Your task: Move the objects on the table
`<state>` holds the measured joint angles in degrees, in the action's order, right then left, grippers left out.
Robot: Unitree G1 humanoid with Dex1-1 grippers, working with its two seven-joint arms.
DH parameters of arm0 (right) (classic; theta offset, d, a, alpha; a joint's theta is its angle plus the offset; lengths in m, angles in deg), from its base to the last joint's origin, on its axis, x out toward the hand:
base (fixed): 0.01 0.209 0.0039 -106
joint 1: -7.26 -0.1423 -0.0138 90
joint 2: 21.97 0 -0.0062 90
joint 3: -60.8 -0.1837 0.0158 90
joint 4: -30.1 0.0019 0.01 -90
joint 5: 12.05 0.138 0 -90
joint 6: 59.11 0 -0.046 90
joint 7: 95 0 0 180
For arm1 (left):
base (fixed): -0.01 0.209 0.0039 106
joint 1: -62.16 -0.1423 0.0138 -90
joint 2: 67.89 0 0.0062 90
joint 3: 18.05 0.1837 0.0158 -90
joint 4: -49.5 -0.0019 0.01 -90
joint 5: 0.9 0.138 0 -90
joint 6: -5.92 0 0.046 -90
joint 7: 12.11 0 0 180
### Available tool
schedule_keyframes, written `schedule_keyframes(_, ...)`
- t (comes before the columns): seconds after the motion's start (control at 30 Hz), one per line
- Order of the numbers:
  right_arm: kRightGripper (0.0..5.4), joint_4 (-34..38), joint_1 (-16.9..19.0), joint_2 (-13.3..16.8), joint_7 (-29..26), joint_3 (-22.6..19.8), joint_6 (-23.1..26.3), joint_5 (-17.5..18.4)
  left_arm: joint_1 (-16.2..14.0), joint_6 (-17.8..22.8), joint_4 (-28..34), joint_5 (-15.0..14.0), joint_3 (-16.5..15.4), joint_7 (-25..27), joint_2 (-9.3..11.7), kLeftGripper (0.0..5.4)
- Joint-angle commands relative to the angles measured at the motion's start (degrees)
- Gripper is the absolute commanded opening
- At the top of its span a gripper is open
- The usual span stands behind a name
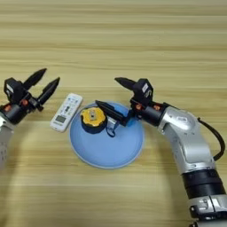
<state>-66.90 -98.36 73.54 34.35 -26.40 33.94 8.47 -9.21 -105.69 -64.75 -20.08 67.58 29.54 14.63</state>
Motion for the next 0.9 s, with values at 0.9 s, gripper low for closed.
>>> schedule_keyframes(0.9, 5.40, -1.16, -0.64, 1.67, -1.68, 1.99, 1.24, -3.72, 10.14, -15.98, -24.73, 11.57, -2.04, -17.86, 0.26, 5.38)
